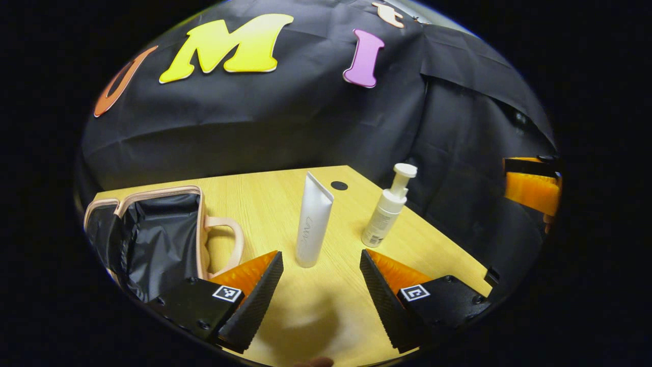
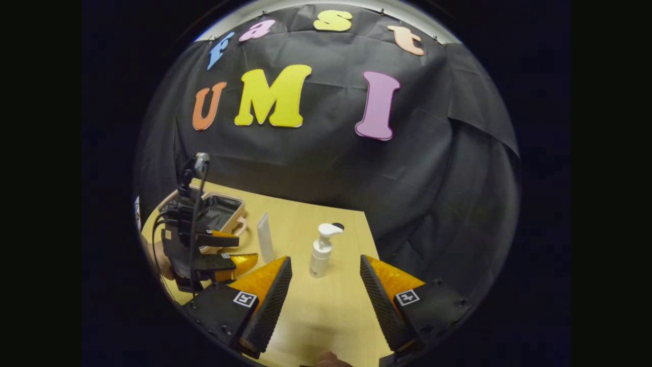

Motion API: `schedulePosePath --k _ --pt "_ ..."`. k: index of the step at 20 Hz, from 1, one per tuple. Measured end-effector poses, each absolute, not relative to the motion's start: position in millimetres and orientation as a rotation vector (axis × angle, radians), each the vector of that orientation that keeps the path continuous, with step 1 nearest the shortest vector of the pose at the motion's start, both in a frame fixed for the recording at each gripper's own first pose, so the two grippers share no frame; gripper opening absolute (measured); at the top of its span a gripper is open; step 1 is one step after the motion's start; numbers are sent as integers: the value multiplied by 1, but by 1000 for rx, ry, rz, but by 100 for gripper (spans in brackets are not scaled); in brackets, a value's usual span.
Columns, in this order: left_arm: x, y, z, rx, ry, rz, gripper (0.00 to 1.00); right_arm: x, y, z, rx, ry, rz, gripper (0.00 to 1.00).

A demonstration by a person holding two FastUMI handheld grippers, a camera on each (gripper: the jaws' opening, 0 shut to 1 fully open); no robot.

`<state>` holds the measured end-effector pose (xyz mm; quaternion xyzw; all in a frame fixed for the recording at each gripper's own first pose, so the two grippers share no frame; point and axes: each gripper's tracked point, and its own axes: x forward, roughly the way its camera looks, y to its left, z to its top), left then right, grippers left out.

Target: First open the suitcase, pack the skin care products into it, and then close the suitcase.

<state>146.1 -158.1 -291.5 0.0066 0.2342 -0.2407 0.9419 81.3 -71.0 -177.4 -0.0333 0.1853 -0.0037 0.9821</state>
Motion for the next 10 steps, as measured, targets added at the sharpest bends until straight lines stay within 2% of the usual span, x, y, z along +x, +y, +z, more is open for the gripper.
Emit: schedulePosePath --k 7,8,9,10 --pt "199 -181 -319 -98 478 -384 96 102 -98 -220 -66 455 18 80" --pt "205 -180 -318 -107 472 -365 94 104 -101 -224 -71 463 21 80" --pt "208 -180 -321 -112 472 -348 87 105 -102 -229 -72 471 25 80" --pt "210 -180 -326 -116 481 -339 84 106 -103 -233 -72 478 28 80"
